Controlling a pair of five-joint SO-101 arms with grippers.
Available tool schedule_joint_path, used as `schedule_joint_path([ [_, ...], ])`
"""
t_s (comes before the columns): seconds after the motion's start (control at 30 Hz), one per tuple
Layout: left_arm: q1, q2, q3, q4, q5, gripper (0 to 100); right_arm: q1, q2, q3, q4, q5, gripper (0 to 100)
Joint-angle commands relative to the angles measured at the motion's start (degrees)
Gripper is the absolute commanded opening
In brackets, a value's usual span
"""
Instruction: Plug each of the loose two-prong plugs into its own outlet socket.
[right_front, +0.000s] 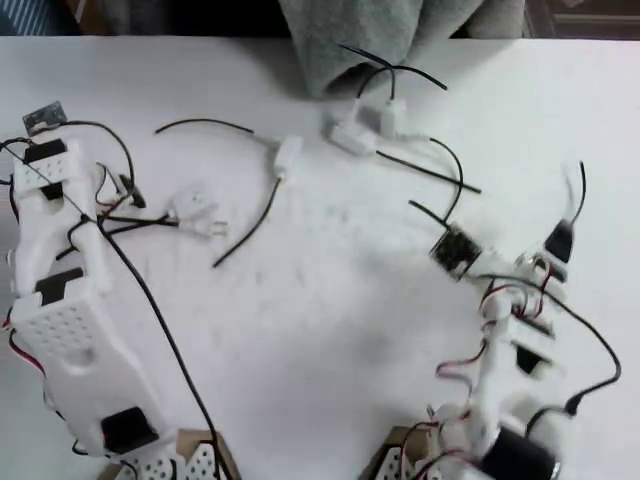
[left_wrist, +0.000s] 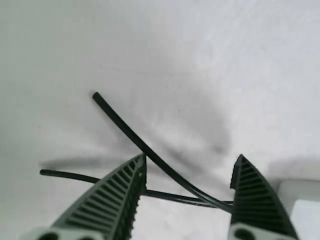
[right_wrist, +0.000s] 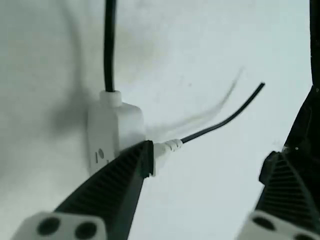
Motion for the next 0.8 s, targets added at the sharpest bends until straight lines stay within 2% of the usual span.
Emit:
schedule_joint_path([
  [0.0, 0.7, -0.6, -1.0, -0.8, 0.0, 27, -1.9, -10.9, 9.4, 8.2, 2.4, 34.8],
  [0.13, 0.6, -0.6, -1.0, -0.8, 0.0, 27, -1.8, -20.1, 14.0, 17.8, 3.0, 34.8],
  [0.4, 0.6, -0.5, -1.0, -0.8, 0.0, 27, -2.0, -40.6, 13.8, 46.7, 3.0, 34.8],
  [0.57, 0.5, -0.5, -1.0, -0.8, 0.0, 27, -3.2, -56.2, 13.8, 53.4, 2.6, 34.8],
  [0.77, 0.5, -0.5, -0.9, -0.8, 0.0, 27, -6.8, -75.1, 13.8, 66.4, 2.4, 34.8],
])
